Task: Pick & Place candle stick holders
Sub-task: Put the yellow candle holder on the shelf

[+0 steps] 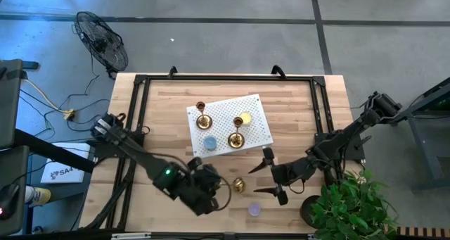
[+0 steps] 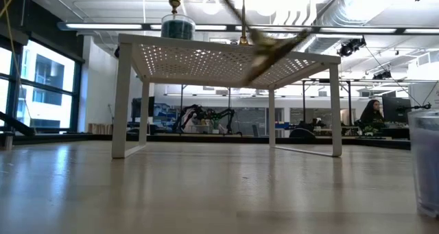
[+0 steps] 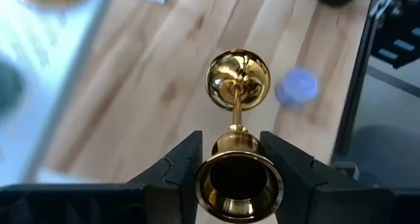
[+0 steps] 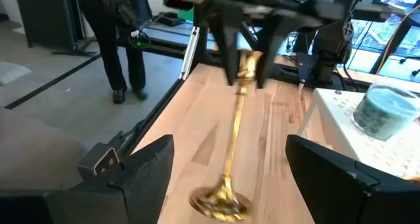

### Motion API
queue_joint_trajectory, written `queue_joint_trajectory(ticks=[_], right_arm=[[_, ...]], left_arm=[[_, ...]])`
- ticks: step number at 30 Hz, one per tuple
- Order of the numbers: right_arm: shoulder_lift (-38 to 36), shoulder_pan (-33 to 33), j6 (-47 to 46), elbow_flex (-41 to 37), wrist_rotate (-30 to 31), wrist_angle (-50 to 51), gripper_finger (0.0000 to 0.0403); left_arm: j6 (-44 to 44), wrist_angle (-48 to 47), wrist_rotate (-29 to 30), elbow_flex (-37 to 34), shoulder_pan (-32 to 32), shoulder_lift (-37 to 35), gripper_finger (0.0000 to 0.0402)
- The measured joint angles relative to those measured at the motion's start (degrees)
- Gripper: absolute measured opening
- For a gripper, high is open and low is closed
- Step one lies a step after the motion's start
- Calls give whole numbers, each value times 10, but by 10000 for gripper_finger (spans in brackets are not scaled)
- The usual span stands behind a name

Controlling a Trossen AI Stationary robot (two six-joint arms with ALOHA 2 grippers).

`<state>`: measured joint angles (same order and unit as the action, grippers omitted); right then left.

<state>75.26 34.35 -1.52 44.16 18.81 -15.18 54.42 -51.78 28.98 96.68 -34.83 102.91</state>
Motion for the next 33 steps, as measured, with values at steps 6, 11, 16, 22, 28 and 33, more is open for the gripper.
queue_joint_trajectory(ticks=[6,11,16,22,28,33], right_arm=[[1,-3,-17,0,7,19,289],[2,-14,-26,0,11,36,289],[2,-21,-25,0,31,40,289],[9,-32,-25,0,25,43,289],[31,-44,-28,0,19,41,289],[33,-42,-28,0,17,38,289]], left_arm=[[-116,83,3,0,42,-1,130],[-192,141,2,0,60,-1,130],[-236,161,7,0,65,-1,130],[-295,187,44,0,64,-1,130],[-337,222,31,0,67,-1,130],[-329,205,29,0,69,0,130]])
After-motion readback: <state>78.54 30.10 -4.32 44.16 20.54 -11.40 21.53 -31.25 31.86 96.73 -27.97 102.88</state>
